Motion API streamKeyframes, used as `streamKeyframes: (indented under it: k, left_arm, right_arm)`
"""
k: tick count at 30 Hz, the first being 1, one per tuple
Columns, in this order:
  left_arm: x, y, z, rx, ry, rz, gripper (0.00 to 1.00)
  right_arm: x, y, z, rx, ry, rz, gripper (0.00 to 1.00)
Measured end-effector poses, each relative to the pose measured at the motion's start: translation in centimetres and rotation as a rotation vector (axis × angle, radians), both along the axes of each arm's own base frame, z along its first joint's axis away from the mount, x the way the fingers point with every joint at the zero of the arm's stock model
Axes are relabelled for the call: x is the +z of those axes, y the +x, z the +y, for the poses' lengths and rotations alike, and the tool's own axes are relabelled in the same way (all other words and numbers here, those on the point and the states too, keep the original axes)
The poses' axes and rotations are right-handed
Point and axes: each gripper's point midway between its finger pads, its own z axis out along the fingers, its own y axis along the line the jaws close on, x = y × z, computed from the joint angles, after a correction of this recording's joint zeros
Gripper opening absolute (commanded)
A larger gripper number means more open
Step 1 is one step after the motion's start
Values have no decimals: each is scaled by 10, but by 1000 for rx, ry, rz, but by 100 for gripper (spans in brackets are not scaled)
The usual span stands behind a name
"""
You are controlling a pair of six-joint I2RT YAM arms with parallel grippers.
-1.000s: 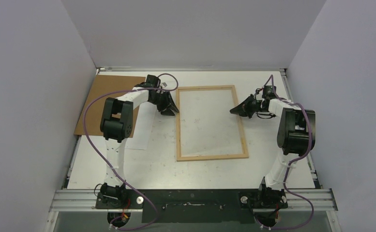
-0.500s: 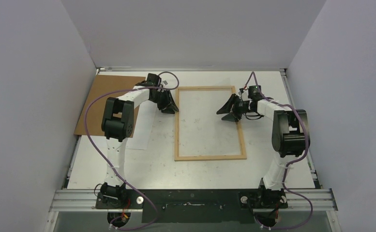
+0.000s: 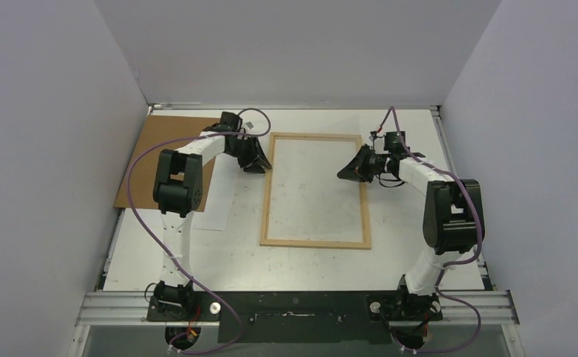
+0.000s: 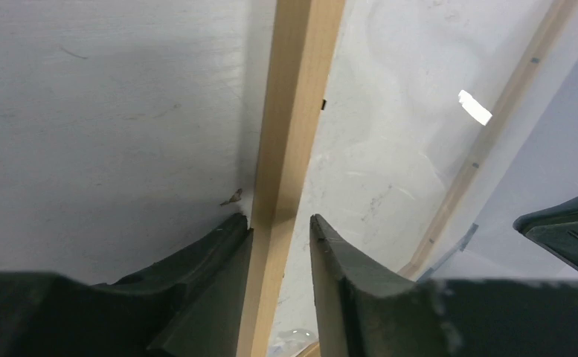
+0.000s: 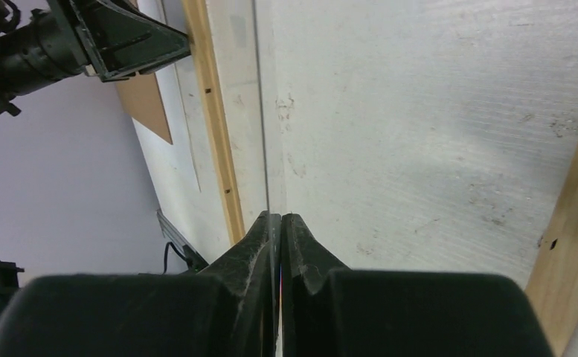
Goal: Put the photo into the frame
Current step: Place the photo frame item in the photo frame.
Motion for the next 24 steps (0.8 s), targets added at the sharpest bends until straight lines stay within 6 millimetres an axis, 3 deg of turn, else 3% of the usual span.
streamKeyframes:
  k: [6, 11, 19, 24]
  left_arm:
    - [6, 2, -1, -21, -76, -22, 46]
    - [5, 3, 1, -22, -105, -28, 38]
    - [4, 5, 13, 6, -123, -43, 38]
    - [5, 10, 24, 29, -127, -50, 39]
  right_arm:
    - [25, 3, 3, -34, 31, -23, 0]
    - [36, 8, 10, -70, 73, -6, 0]
    - [66, 19, 22, -54, 100, -51, 0]
    - [76, 13, 22, -4, 58, -53, 0]
